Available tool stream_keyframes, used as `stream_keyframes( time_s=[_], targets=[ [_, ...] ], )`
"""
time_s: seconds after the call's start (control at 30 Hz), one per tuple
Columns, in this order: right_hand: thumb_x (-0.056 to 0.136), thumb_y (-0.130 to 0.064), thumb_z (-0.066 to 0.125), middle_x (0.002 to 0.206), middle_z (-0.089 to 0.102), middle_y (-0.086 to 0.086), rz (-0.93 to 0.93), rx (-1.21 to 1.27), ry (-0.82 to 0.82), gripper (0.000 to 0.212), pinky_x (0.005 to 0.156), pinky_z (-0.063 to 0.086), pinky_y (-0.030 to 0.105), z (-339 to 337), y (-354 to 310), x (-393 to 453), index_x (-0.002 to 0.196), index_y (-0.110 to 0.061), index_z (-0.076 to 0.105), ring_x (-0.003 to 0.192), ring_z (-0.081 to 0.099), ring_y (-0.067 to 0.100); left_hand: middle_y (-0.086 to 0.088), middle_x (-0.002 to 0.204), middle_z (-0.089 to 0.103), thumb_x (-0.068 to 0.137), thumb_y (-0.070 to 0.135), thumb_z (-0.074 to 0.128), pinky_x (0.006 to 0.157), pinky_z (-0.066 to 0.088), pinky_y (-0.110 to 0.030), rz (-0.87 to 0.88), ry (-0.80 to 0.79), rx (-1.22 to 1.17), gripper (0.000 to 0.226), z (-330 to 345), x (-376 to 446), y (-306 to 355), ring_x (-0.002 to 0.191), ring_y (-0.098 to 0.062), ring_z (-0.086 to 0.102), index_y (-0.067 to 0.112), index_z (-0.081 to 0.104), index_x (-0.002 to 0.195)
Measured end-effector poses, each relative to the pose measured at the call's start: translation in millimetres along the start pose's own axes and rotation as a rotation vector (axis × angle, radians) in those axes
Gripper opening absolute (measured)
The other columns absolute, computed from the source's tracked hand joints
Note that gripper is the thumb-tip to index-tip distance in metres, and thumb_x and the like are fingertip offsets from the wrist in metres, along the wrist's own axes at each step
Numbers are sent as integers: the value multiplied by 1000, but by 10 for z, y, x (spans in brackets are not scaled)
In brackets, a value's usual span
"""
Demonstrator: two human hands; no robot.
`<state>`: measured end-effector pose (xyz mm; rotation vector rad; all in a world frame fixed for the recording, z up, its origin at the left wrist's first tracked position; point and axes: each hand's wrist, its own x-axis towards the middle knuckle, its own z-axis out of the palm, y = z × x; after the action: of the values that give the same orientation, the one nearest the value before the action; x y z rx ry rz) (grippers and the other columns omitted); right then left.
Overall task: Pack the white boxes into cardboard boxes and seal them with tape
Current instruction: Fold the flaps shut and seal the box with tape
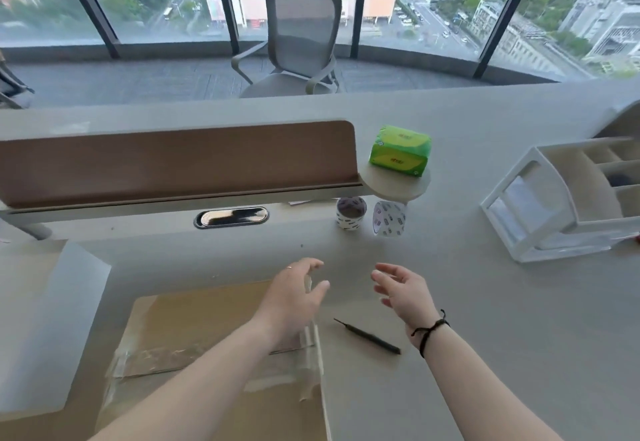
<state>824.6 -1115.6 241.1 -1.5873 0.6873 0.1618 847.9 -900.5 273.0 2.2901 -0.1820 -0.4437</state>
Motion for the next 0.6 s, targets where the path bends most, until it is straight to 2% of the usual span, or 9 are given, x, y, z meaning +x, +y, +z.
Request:
stream_keyframes(
  time_s=[0.07,0.17,0.3,0.4,0.5,0.53,0.6],
  targets=[
    [94,-19,68,101,73,7,2,7,27,20,73,51,27,-122,-8,209,113,-13,70,86,66,18,9,128,61,98,29,62,96,34,-16,-19,9,-23,36,101,170,124,115,-3,52,21,59,134],
    [93,-22,68,97,70,3,9,6,56,26,79,51,31,-278,-34,564,117,-9,68,86,63,16,8,122,63,98,29,63,96,39,-18,-70,20,-51,32,255,454,279,113,-6,56,21,61,129],
    [93,-27,69,118,66,7,-5,-30,65,43,87,47,31,-410,-158,1034,131,-11,59,102,61,18,6,113,66,95,29,67,95,48,-27,-170,5,-160,26,469,870,447,107,-13,62,24,61,120],
    [94,-28,66,125,60,9,1,-45,60,54,87,46,31,-461,-273,1362,142,-11,46,110,60,21,5,110,66,92,30,71,80,49,-24,-245,-8,-256,31,597,1165,568,103,-13,64,26,60,121],
    [94,-32,64,136,52,9,30,-42,41,64,100,46,37,-470,-327,1662,149,-17,36,121,56,25,4,113,65,92,30,70,72,47,-21,-281,-26,-268,36,712,1420,687,100,-10,63,27,57,125],
    [94,-33,64,136,52,9,34,-34,33,65,100,47,38,-465,-343,1740,151,-20,35,121,57,25,4,115,64,92,31,70,74,48,-22,-292,-32,-264,37,751,1501,714,101,-10,62,28,55,126],
    [94,-33,64,129,58,11,14,-28,10,62,91,50,35,-454,-374,1865,149,-26,37,112,61,23,4,121,62,92,33,71,89,52,-29,-305,-39,-257,42,824,1659,758,109,-12,60,29,53,130]
  ],
)
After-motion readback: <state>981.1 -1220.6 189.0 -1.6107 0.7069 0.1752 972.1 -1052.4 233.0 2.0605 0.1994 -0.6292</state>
